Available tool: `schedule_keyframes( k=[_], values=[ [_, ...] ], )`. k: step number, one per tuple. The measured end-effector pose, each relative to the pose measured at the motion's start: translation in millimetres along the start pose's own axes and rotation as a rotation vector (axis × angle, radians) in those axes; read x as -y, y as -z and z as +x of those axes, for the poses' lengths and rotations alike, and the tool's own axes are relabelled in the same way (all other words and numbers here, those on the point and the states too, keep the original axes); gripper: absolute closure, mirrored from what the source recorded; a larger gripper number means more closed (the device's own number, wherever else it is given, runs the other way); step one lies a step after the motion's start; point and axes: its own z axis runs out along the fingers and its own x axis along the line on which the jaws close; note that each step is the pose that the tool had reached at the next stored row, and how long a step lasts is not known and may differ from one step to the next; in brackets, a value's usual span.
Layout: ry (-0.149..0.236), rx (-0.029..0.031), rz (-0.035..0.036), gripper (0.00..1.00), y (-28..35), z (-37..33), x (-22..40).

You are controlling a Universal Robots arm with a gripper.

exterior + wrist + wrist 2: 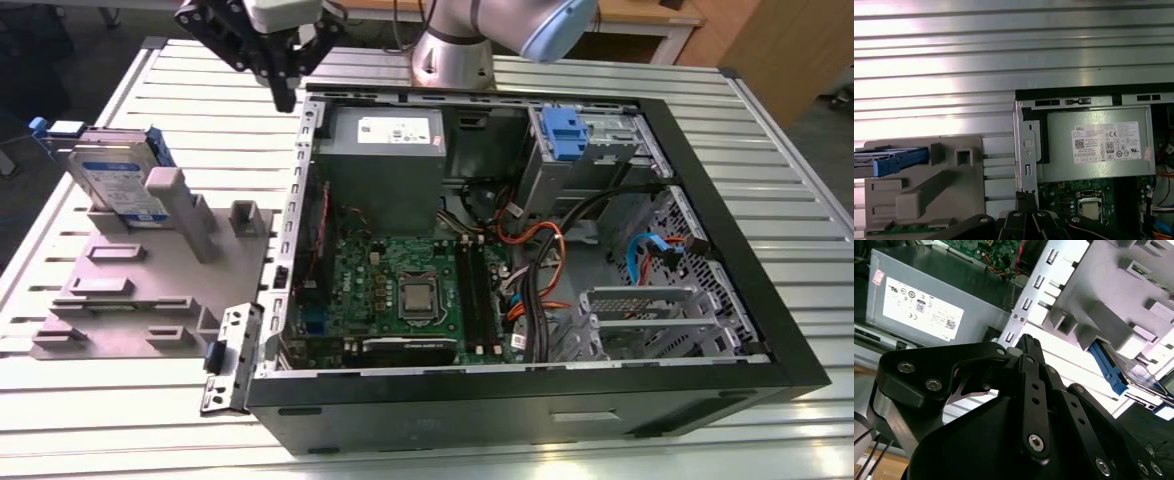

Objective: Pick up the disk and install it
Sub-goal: 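Reach for the disk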

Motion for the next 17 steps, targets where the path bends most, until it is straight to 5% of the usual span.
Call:
schedule_keyframes(
  k=[17],
  values=[
    [0.0,0.0,-0.0001,0.89,-5.7,53.1,0.7]
  ],
)
